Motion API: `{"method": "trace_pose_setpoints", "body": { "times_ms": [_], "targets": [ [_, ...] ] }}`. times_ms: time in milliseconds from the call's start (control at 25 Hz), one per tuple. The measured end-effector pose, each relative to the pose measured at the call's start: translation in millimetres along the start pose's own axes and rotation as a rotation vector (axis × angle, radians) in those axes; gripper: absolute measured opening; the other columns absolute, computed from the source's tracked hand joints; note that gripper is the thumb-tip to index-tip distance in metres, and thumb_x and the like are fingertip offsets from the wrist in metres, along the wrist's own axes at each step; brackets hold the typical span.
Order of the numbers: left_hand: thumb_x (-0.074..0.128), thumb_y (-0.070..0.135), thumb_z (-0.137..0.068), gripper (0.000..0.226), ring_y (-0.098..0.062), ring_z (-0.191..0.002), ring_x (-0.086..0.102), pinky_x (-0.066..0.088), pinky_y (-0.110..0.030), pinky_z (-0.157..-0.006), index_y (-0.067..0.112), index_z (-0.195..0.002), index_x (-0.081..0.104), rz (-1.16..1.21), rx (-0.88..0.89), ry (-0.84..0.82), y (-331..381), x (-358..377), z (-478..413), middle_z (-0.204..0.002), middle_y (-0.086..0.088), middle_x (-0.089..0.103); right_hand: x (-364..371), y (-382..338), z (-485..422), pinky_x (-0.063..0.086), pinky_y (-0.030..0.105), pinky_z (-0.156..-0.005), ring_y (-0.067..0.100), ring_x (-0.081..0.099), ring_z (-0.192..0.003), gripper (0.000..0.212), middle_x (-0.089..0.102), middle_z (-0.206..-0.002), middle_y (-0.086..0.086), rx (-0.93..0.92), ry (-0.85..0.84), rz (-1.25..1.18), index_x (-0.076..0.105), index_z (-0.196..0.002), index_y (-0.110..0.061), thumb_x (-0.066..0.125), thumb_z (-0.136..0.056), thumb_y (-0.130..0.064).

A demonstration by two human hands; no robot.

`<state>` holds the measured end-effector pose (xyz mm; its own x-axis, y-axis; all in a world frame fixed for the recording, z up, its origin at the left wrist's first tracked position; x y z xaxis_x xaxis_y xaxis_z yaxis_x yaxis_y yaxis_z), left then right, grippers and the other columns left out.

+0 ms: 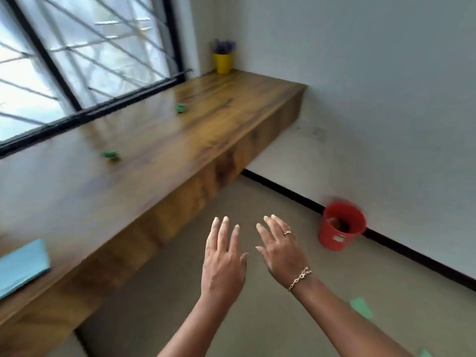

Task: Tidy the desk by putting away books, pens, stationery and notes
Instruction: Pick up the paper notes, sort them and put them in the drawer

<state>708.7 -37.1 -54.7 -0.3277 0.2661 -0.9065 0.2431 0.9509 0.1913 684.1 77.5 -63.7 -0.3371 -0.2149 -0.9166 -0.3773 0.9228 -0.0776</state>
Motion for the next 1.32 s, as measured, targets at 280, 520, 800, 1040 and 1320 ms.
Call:
{"method": "trace_pose_setpoints", "body": {
  "times_ms": [280, 520, 800, 1040, 1320],
  "targets": [
    [0.084, 0.027, -0.060, 0.070, -0.039, -0.128, 0.044, 0.046, -0.046, -0.093, 0.003, -0.121, 0.059, 0.144, 0.362, -0.292, 223, 76, 16, -0.132, -0.021, 0.053, -58, 182, 170, 0.054, 0.038, -0.085, 0.029, 0.065, -0.103, 0.055, 0.068, -0.109, 0.013, 0.439, -0.073, 0.116, 0.069, -0.101, -0.011, 0.085, -0.053, -0.033],
    [0.076, 0.026, -0.072, 0.062, -0.041, -0.133, 0.037, 0.042, -0.053, -0.100, 0.002, -0.126, 0.055, 0.226, 0.640, -0.459, 360, 120, 33, -0.138, -0.023, 0.046, -94, 281, 304, 0.053, 0.034, -0.085, 0.030, 0.065, -0.098, 0.049, 0.067, -0.103, 0.011, 0.800, -0.079, 0.173, 0.067, -0.096, -0.011, 0.084, -0.052, -0.027],
    [0.045, 0.033, -0.095, 0.058, -0.028, -0.146, -0.002, 0.004, -0.038, -0.118, 0.010, -0.145, 0.026, 0.198, 0.908, -0.646, 483, 188, 39, -0.156, -0.012, 0.013, -103, 373, 464, 0.053, 0.045, -0.077, 0.043, 0.062, -0.091, 0.039, 0.065, -0.098, 0.021, 1.356, -0.049, 0.044, 0.065, -0.101, 0.001, 0.078, -0.064, -0.004],
    [0.044, 0.032, -0.096, 0.052, -0.026, -0.144, 0.009, 0.012, -0.035, -0.118, 0.013, -0.142, 0.028, 0.064, 1.058, -0.826, 571, 288, 59, -0.151, -0.009, 0.023, -81, 414, 584, 0.042, 0.040, -0.091, 0.037, 0.050, -0.113, 0.034, 0.056, -0.120, 0.019, 1.742, -0.078, -0.011, 0.056, -0.120, -0.003, 0.057, -0.086, -0.007],
    [0.053, 0.027, -0.092, 0.046, -0.023, -0.129, 0.036, 0.031, -0.030, -0.105, 0.010, -0.133, 0.039, -0.091, 1.000, -1.126, 592, 459, 132, -0.136, -0.007, 0.043, 39, 448, 689, 0.040, 0.036, -0.092, 0.030, 0.049, -0.115, 0.038, 0.055, -0.122, 0.012, 1.855, -0.382, -0.160, 0.051, -0.125, -0.010, 0.054, -0.088, -0.011]
  ]
}}
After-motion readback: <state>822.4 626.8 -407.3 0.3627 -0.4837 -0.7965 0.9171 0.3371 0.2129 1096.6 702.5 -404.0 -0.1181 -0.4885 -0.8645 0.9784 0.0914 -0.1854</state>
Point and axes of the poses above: each hand's wrist, its own z-axis away from the middle knuckle, its own x-axis out of the palm, y = z × x, the point moved 8 cm from there along -z, towards the middle knuckle
